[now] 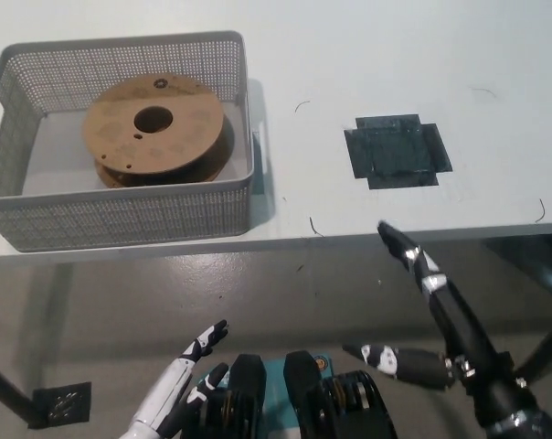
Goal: Use the right hand to pick up a 3d printing filament and place it into a container on the left side
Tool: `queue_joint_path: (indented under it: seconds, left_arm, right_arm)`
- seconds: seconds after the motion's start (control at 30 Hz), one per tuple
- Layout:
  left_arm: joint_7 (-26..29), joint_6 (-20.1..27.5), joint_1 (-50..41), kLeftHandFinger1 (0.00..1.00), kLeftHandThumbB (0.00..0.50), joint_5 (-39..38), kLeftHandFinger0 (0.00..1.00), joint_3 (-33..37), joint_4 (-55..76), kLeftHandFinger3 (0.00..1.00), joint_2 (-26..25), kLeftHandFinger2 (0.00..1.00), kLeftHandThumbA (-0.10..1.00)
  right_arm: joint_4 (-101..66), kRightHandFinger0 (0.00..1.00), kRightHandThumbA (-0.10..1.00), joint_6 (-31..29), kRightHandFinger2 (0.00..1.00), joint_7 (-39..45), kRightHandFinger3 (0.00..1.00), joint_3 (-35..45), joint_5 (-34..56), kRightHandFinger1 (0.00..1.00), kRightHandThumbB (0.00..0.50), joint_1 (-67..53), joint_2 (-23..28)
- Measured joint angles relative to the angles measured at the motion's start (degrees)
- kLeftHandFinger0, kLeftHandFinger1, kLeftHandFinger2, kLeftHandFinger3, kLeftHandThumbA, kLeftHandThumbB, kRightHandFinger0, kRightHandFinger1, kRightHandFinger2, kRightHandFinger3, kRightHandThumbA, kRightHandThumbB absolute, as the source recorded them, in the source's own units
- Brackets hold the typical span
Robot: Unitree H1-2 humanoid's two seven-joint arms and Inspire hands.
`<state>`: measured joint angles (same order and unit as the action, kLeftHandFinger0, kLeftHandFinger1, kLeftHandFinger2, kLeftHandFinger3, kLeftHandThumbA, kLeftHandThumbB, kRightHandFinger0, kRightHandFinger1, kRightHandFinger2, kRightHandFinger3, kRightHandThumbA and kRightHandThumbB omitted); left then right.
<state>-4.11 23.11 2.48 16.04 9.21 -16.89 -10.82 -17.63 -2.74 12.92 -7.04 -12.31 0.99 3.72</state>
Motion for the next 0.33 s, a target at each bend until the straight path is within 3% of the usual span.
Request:
queue_joint_path:
  seconds: [0.07, 0.13, 0.33]
  left_arm:
    - [0.0, 0.0, 0.0, 1.00, 0.271, 0.0, 1.00, 0.0, 0.0, 1.00, 0.0, 1.00, 1.00]
    - [0.0, 0.0, 0.0, 1.00, 0.254, 0.0, 1.00, 0.0, 0.0, 1.00, 0.0, 1.00, 1.00]
    - [0.3, 0.2, -0.2, 1.00, 0.247, 0.0, 1.00, 0.0, 0.0, 1.00, 0.2, 1.00, 1.00]
  right_arm:
    - [2.4, 1.00, 1.00, -1.7, 1.00, -1.4, 1.00, 0.0, -1.2, 1.00, 0.286, -0.9, 0.0]
    - [5.7, 1.00, 1.00, -3.6, 1.00, -3.0, 1.00, -0.1, -2.3, 1.00, 0.256, -1.5, 0.0]
    - [16.3, 1.00, 1.00, -8.2, 1.00, -6.5, 1.00, -0.4, -4.1, 1.00, 0.271, -1.5, -0.1]
